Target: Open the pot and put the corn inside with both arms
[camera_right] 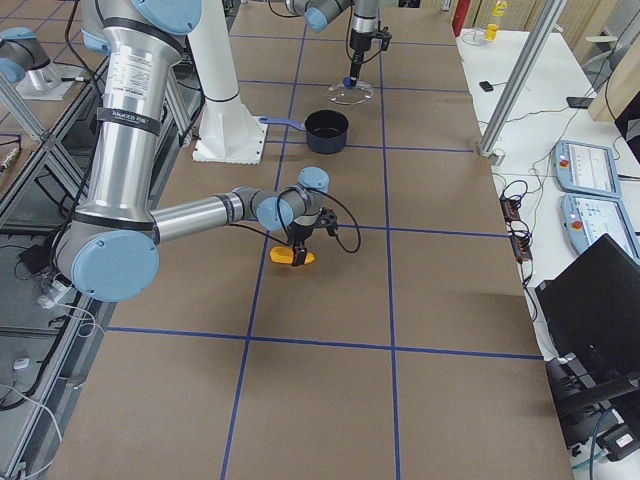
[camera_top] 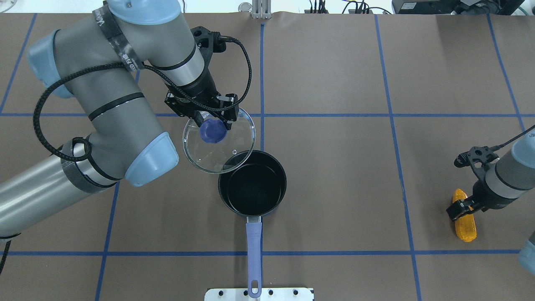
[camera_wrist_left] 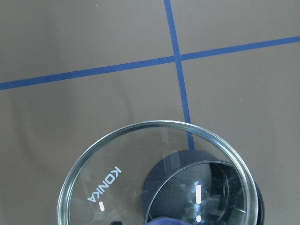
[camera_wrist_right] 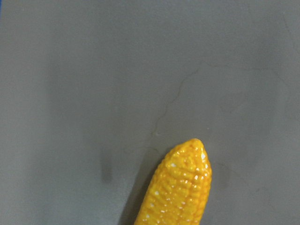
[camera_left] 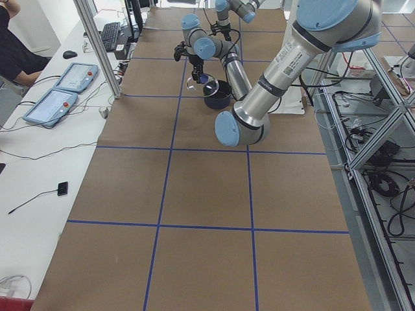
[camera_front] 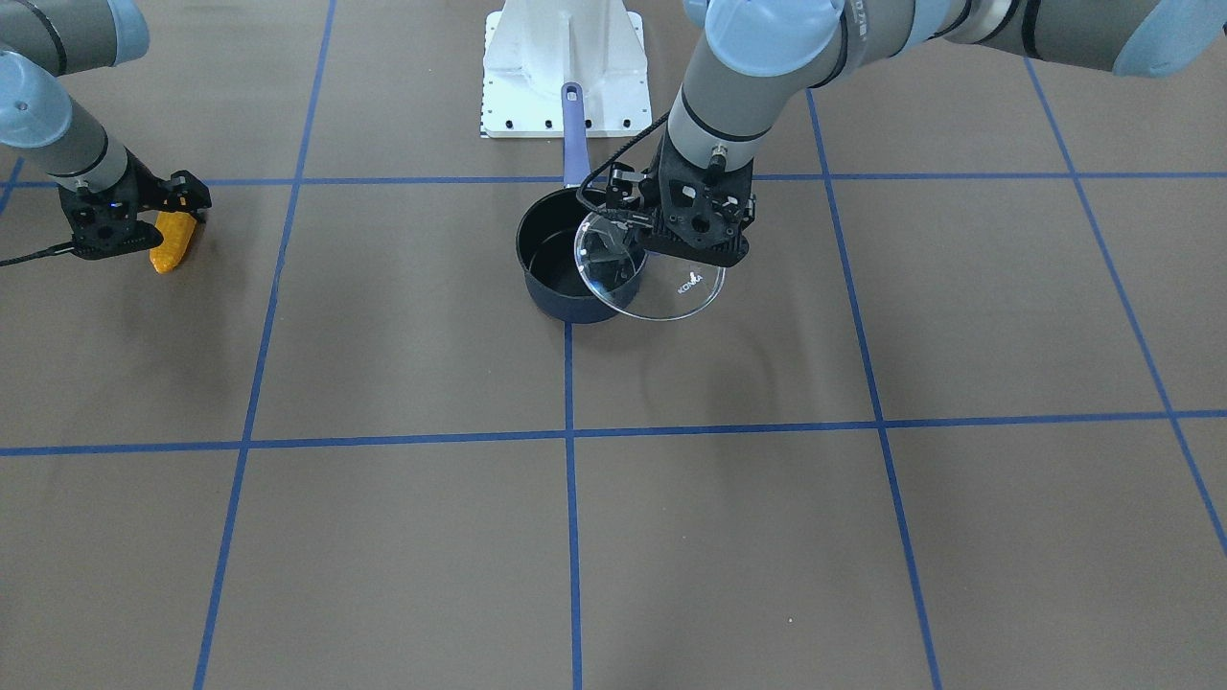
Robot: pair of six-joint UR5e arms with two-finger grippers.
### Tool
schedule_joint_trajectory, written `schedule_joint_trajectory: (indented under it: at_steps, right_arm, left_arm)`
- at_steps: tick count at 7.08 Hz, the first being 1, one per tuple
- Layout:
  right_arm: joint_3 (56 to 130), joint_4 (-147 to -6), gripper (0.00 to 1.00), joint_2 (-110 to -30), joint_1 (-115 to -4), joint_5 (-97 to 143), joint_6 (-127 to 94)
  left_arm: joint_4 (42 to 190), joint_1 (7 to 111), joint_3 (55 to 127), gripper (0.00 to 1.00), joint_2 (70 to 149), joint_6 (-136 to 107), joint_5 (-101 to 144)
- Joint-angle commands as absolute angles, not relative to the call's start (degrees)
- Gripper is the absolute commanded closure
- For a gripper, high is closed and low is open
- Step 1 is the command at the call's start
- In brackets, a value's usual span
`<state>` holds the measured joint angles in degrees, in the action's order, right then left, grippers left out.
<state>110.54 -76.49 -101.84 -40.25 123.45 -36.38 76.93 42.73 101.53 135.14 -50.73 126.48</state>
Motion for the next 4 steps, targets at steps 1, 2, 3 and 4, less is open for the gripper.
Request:
schedule_joint_trajectory:
  at_steps: [1, 2, 3, 4]
  right_arm:
    - [109.87, -76.38, 0.15, -101.69, -38.85, 122.35, -36.56]
    - [109.86, -76.38, 0.24, -101.60, -38.67, 122.34, -36.48]
    - [109.86, -76.46, 0.41, -101.34, -38.24, 122.34, -36.47]
    - [110.21, -76.46, 0.59, -101.34, -38.15, 122.34, -36.39]
  left_arm:
    - [76.82, 43.85, 101.60, 0.48, 134.83, -49.93, 126.56]
    - [74.73, 44.73, 101.86, 0.47, 134.48, -45.92, 126.56]
    - [72.18, 46.82, 102.65, 0.47, 134.30, -41.88, 126.56]
    - [70.85, 47.63, 102.83, 0.47, 133.69, -39.49, 126.56]
